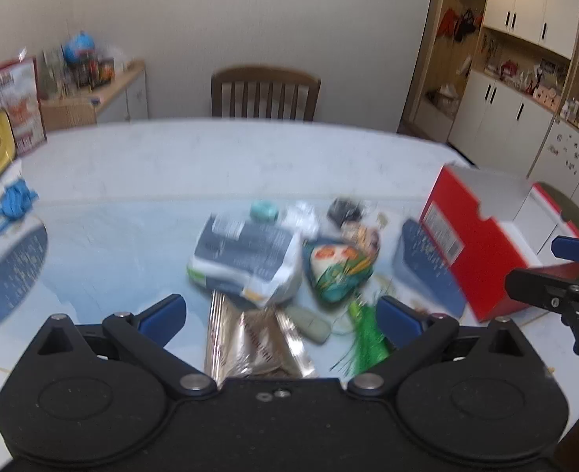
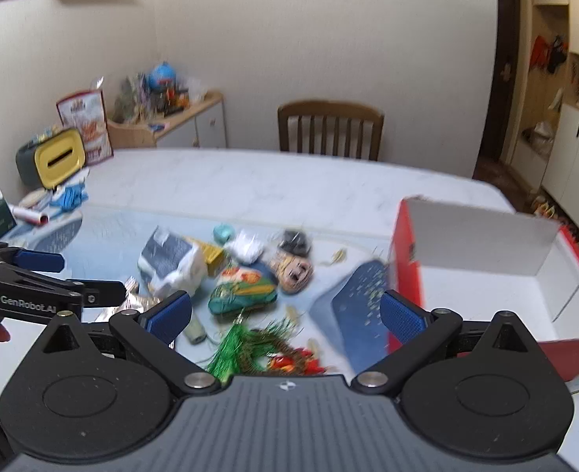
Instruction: Organize objects
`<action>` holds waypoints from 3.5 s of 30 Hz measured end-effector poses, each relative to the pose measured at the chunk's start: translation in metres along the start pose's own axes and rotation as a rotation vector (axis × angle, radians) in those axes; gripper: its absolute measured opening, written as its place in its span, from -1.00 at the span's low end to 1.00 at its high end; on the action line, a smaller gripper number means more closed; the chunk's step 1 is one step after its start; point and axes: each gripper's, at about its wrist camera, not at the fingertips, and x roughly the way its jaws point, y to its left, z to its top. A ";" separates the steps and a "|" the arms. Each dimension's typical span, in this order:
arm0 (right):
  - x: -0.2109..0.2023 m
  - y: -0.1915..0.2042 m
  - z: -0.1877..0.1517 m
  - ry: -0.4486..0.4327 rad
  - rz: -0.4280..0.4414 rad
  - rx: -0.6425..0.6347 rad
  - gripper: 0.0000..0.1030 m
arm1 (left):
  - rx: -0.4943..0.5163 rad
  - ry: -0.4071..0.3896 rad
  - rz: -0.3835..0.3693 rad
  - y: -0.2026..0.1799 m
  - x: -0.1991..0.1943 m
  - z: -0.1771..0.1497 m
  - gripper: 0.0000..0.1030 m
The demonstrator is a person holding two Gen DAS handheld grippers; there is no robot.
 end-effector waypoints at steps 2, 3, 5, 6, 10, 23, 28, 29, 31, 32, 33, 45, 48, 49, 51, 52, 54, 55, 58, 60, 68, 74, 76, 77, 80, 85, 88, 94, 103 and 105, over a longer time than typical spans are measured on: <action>0.014 0.005 -0.003 0.042 -0.003 -0.001 0.98 | -0.027 0.057 -0.009 0.010 0.016 -0.002 0.96; 0.021 0.008 -0.004 0.058 -0.006 -0.004 0.97 | -0.036 0.080 -0.018 0.015 0.024 -0.004 0.93; 0.033 0.013 -0.003 0.074 -0.013 -0.011 0.93 | -0.031 0.103 -0.013 0.021 0.033 -0.006 0.92; 0.039 0.015 0.000 0.075 -0.018 -0.016 0.93 | -0.029 0.113 -0.014 0.024 0.037 -0.007 0.92; 0.071 0.020 0.014 0.090 -0.021 -0.025 0.93 | -0.029 0.136 -0.038 0.032 0.050 -0.007 0.92; 0.162 0.035 0.026 0.233 0.027 -0.046 0.93 | -0.001 0.185 -0.076 0.042 0.078 -0.013 0.84; 0.182 0.039 0.026 0.268 0.027 -0.055 0.86 | 0.016 0.186 -0.088 0.042 0.081 -0.016 0.75; 0.185 0.040 0.026 0.274 0.027 -0.055 0.83 | 0.017 0.188 -0.090 0.043 0.082 -0.017 0.70; 0.191 0.040 0.026 0.286 0.030 -0.048 0.79 | 0.010 0.195 -0.099 0.044 0.084 -0.018 0.65; 0.193 0.041 0.026 0.290 0.031 -0.044 0.79 | 0.005 0.199 -0.102 0.045 0.085 -0.018 0.63; 0.194 0.041 0.026 0.293 0.033 -0.043 0.79 | 0.002 0.202 -0.103 0.046 0.085 -0.019 0.60; 0.195 0.052 0.028 0.302 0.027 -0.064 0.42 | -0.029 0.226 -0.176 0.051 0.089 -0.019 0.13; 0.190 0.052 0.031 0.294 0.025 -0.051 0.39 | -0.034 0.230 -0.199 0.052 0.088 -0.019 0.00; 0.188 0.051 0.032 0.291 0.024 -0.045 0.38 | -0.032 0.232 -0.201 0.052 0.088 -0.019 -0.02; 0.182 0.050 0.035 0.284 0.016 -0.031 0.38 | -0.034 0.235 -0.206 0.053 0.088 -0.018 -0.06; 0.179 0.049 0.036 0.280 0.016 -0.022 0.37 | -0.037 0.237 -0.207 0.054 0.088 -0.017 -0.06; 0.171 0.047 0.040 0.269 0.018 -0.003 0.37 | -0.041 0.241 -0.215 0.056 0.086 -0.016 -0.12; 0.166 0.046 0.042 0.261 0.018 0.005 0.37 | -0.045 0.242 -0.220 0.057 0.085 -0.015 -0.13; 0.149 0.043 0.051 0.238 0.019 0.026 0.37 | -0.055 0.242 -0.226 0.060 0.079 -0.012 -0.14; 0.138 0.041 0.057 0.232 0.017 0.035 0.37 | -0.054 0.239 -0.233 0.061 0.073 -0.009 -0.14; 0.081 0.019 0.084 0.183 0.010 0.081 0.37 | -0.037 0.220 -0.304 0.055 0.048 0.011 -0.14; 0.040 -0.006 0.102 0.136 -0.023 0.074 0.37 | -0.008 0.208 -0.346 0.041 0.026 0.027 -0.15; 0.029 -0.016 0.105 0.121 -0.039 0.070 0.37 | -0.008 0.197 -0.352 0.035 0.020 0.032 -0.15; 0.023 -0.022 0.107 0.118 -0.050 0.071 0.37 | -0.011 0.192 -0.356 0.032 0.015 0.036 -0.15; 0.008 -0.043 0.111 0.105 -0.065 0.080 0.37 | -0.015 0.179 -0.363 0.021 0.008 0.047 -0.15; -0.012 -0.085 0.114 0.075 -0.090 0.081 0.37 | 0.014 0.143 -0.352 -0.012 0.000 0.066 -0.14; -0.021 -0.115 0.113 0.063 -0.099 0.078 0.37 | 0.017 0.143 -0.353 -0.036 0.001 0.075 -0.14; -0.027 -0.179 0.105 0.060 -0.117 0.077 0.37 | 0.043 0.135 -0.365 -0.097 0.011 0.091 -0.14; -0.015 -0.265 0.082 0.077 -0.124 0.091 0.37 | 0.086 0.149 -0.355 -0.199 0.042 0.111 -0.14; -0.010 -0.279 0.077 0.081 -0.123 0.093 0.37 | 0.093 0.157 -0.354 -0.220 0.052 0.115 -0.14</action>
